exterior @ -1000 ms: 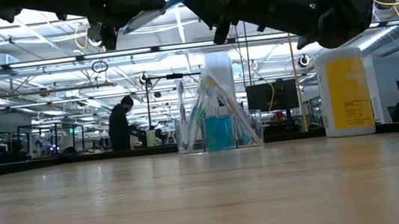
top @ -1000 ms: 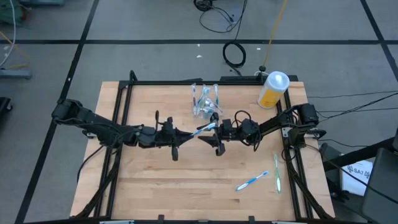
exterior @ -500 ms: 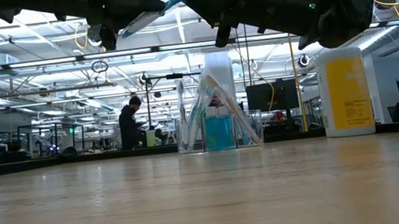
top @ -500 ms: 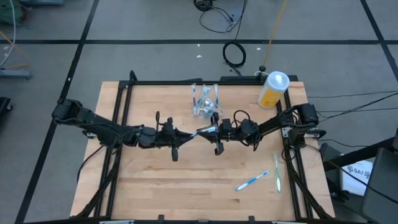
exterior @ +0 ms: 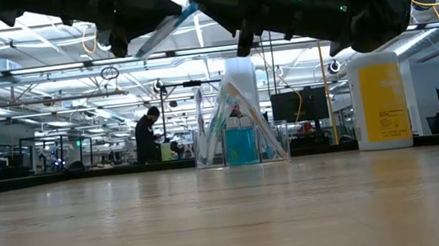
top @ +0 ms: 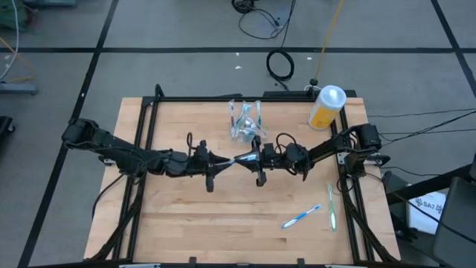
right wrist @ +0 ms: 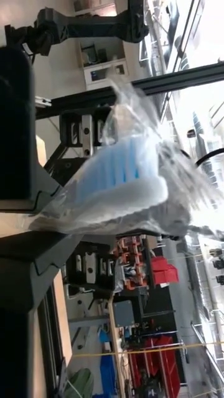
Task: Pick & Place toothbrushing station
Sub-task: Put the blue toothbrush into the transparent organizer
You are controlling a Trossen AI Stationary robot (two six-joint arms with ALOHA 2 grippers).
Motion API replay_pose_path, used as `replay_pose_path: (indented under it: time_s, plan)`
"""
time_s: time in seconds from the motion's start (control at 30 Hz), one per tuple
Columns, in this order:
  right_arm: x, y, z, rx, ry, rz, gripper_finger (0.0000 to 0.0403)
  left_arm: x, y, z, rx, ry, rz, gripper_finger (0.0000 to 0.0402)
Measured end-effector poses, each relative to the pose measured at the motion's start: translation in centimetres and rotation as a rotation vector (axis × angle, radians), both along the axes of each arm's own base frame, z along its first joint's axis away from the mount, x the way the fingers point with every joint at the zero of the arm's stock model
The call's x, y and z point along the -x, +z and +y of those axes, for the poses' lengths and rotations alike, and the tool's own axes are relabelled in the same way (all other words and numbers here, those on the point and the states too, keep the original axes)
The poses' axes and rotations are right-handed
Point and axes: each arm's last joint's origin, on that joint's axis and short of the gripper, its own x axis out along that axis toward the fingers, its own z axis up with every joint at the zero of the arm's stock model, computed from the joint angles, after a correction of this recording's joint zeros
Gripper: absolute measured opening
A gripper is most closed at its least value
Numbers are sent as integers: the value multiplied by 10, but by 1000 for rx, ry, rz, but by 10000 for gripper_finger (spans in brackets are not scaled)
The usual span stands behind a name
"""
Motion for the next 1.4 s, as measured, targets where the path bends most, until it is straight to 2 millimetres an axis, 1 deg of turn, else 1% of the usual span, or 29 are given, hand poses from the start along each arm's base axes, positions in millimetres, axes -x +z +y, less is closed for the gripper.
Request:
replay_pose_path:
  time_s: [0.13, 0.23, 0.3, 0.37, 0.5, 0.57, 0.67, 0.77, 0.83, 0.93, 1.0, 1.1, 1.2, 1.4]
  plan:
    - [-1, -3, 0, 0, -3, 30, 18, 1, -2, 1, -16, 44, 25, 121]
    - [0, 1, -3, -1, -13, 87, 18, 1, -5, 2, -27, 65, 51, 138]
    - [2, 4, -7, -5, -44, 159, 18, 2, -6, 3, -30, 70, 67, 145]
    - [7, 8, -9, -9, -104, 269, 18, 2, -8, 3, -34, 70, 84, 148]
    - [25, 21, -15, 19, -288, 459, 18, 2, -9, 5, -28, 77, 91, 149]
    - [37, 30, -18, 37, -393, 520, 18, 2, -9, 5, -15, 80, 89, 149]
    - [54, 46, -20, 40, -530, 542, 18, 2, -11, 5, -8, 76, 109, 149]
    - [68, 63, -27, 19, -635, 507, 18, 3, -14, 5, 16, 77, 139, 150]
    - [78, 70, -34, 14, -681, 514, 18, 4, -17, 5, 29, 83, 164, 150]
    - [90, 74, -47, 10, -745, 556, 18, 6, -21, 5, 47, 92, 201, 150]
    - [95, 72, -56, -26, -781, 583, 18, 6, -22, 5, 48, 93, 211, 150]
    - [96, 65, -70, -69, -802, 629, 18, 6, -22, 5, 49, 93, 210, 150]
    - [91, 54, -79, -84, -793, 682, 18, 6, -22, 5, 50, 93, 210, 150]
    - [79, 29, -93, -133, -829, 762, 18, 6, -22, 5, 49, 93, 213, 150]
